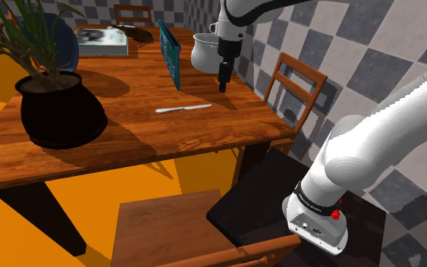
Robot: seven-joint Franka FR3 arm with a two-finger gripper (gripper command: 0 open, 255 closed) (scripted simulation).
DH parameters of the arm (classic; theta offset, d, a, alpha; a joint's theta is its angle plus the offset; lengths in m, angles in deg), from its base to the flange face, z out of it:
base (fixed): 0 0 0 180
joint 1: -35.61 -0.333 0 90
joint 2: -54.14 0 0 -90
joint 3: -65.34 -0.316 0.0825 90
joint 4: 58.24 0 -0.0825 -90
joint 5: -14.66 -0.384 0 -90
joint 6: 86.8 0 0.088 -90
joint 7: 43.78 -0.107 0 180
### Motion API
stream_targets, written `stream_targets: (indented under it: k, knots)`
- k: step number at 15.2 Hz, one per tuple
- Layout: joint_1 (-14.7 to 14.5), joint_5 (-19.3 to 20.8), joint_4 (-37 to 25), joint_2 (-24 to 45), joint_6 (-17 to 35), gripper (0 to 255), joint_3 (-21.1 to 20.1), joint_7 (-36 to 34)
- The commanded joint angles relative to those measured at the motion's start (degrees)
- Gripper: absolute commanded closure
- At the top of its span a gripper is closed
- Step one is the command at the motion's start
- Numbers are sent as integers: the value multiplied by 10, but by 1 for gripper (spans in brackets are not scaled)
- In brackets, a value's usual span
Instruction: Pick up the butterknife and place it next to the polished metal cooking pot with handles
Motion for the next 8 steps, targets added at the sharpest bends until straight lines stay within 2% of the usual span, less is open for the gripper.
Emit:
stream_targets:
  k: [1,8]
  knots:
    - [-14,-4,-23,47,25,0,8,60]
    - [-53,-29,-113,186,77,0,6,246]
